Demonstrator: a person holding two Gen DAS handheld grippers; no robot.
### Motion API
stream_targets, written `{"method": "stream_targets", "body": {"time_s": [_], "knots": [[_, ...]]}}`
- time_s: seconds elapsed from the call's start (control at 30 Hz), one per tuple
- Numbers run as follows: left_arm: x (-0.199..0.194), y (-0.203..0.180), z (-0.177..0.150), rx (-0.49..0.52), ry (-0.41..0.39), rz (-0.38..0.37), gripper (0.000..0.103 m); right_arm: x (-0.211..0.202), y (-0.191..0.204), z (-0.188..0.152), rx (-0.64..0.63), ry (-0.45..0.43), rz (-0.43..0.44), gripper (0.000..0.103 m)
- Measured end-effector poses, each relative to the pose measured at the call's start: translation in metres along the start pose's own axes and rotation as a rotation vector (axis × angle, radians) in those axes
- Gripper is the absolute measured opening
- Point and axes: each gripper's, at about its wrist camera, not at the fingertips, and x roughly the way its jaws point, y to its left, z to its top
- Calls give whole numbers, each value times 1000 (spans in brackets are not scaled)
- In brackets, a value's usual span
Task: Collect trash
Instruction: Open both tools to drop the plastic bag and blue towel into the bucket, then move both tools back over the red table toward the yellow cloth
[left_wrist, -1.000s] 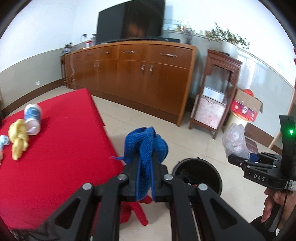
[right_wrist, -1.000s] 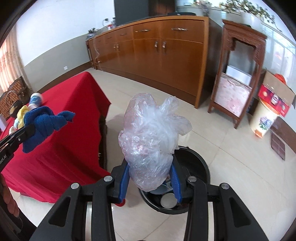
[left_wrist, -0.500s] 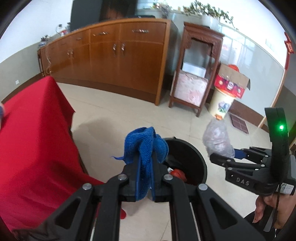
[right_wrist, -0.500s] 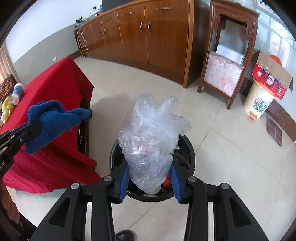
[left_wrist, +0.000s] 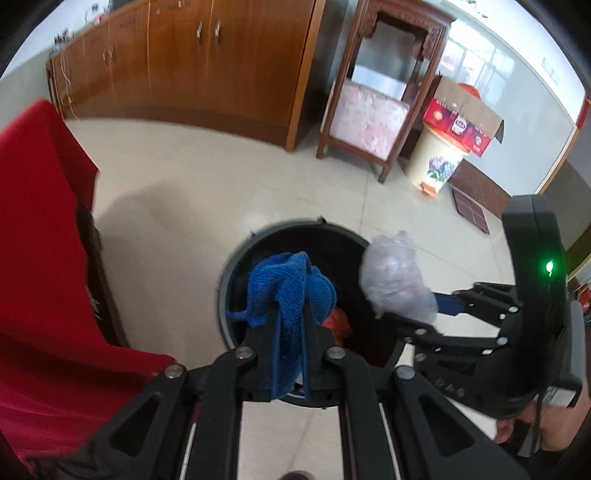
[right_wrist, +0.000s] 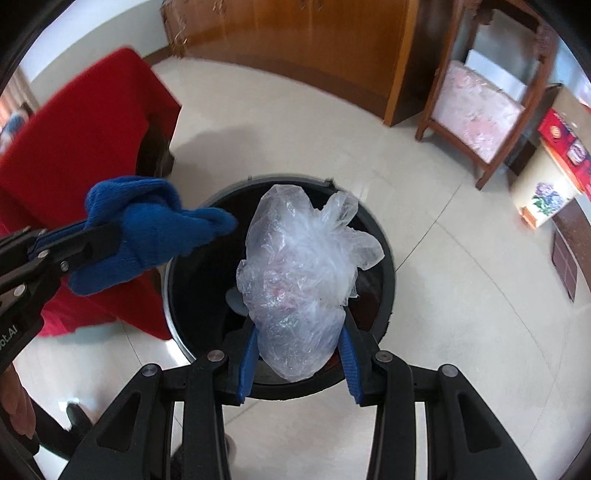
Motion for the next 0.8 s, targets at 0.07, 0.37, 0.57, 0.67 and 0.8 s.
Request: {"method": "stream_targets", "body": {"time_s": [0.07, 0.37, 0.57, 0.67, 0.8], "knots": [[17, -3, -1, -18, 43, -39, 15, 13, 1, -1, -22, 21, 11, 43], [5, 12, -16, -35, -8, 155, 94, 50, -9, -4, -31, 97, -107, 97], [-23, 19, -15, -3, -60, 241, 100, 24, -17, 2, 49, 3, -166, 103], [-34, 21, -10, 10, -89, 253, 103, 7, -15, 6, 61, -67, -200, 103], [-50, 24, -4, 17, -109, 253, 103, -19, -8, 10, 38, -187, -255, 103]]}}
